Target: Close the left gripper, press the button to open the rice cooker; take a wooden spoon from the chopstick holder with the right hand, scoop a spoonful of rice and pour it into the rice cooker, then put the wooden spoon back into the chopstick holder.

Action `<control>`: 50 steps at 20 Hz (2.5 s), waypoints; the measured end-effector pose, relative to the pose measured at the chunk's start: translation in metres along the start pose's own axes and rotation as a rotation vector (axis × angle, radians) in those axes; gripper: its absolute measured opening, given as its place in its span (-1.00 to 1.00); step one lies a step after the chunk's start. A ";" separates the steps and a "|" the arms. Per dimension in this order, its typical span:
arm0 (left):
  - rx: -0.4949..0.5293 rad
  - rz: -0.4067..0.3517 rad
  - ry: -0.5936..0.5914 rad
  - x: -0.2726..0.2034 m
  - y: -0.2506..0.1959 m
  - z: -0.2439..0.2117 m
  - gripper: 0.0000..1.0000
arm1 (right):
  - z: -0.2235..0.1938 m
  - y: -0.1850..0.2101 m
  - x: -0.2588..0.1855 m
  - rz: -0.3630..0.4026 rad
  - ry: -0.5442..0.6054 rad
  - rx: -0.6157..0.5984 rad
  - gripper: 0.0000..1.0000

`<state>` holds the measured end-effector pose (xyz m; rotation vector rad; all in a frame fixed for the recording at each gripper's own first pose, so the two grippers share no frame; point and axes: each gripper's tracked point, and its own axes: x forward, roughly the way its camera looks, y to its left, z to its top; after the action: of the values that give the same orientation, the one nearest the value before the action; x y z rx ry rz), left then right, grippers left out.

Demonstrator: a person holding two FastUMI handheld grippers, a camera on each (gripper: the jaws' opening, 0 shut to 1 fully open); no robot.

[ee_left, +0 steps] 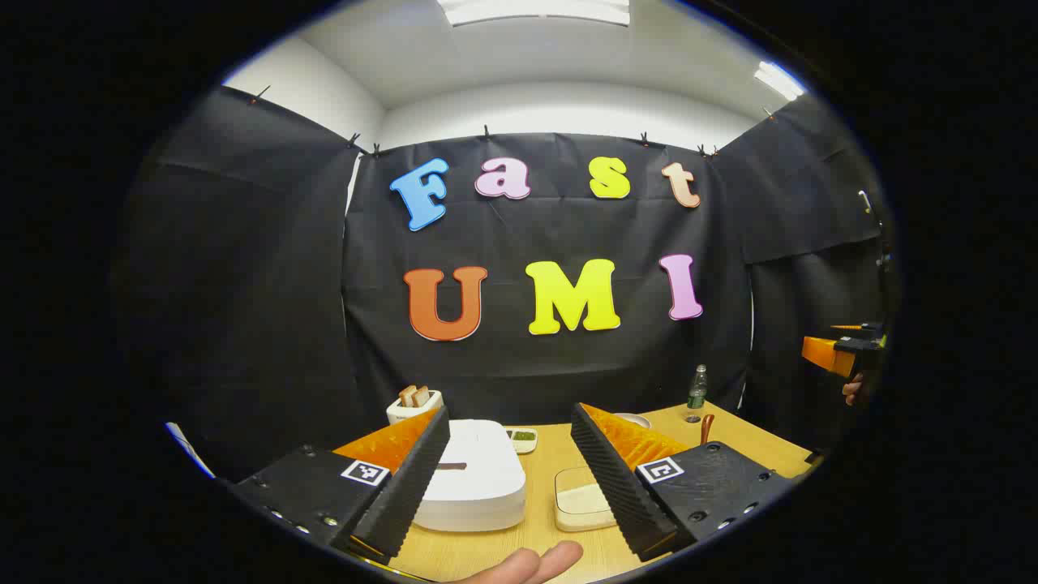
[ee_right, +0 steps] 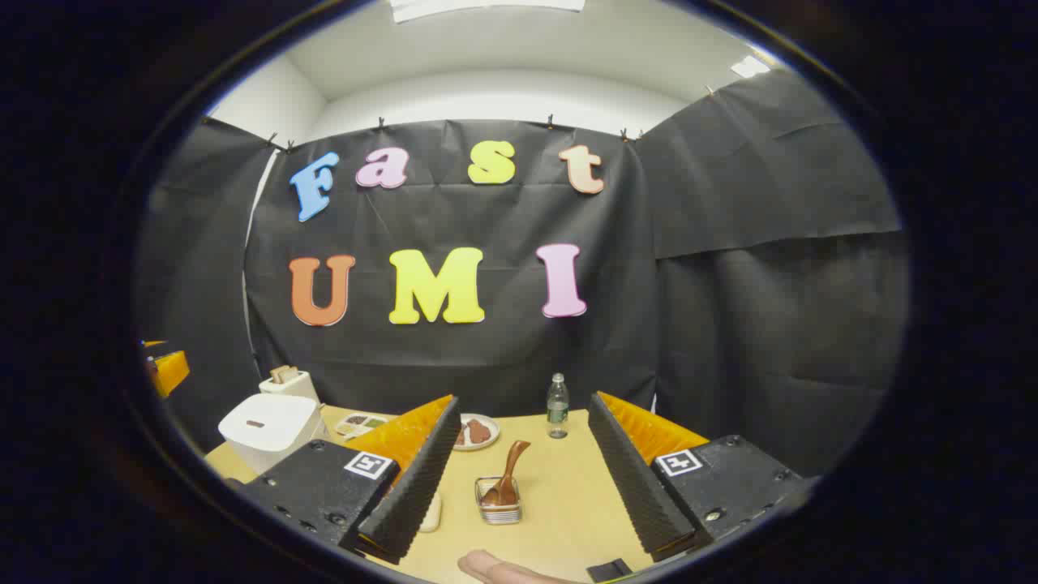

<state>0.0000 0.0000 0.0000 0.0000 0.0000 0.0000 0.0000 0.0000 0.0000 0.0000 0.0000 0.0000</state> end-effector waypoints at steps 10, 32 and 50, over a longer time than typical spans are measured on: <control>0.027 0.024 0.020 -0.003 0.022 -0.017 0.91 | 0.001 0.004 0.003 0.053 -0.041 -0.017 1.00; 0.045 0.131 0.057 0.085 0.066 -0.058 -0.88 | -0.073 -0.015 0.070 -0.009 -0.030 -0.052 1.00; -0.086 0.172 0.465 0.164 0.114 -0.189 -1.00 | -0.105 -0.031 0.092 -0.036 0.044 -0.065 1.00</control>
<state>0.1640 0.1136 -0.1885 -0.0864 0.4653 0.1725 0.0919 -0.0307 -0.1046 -0.0646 0.0437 -0.0355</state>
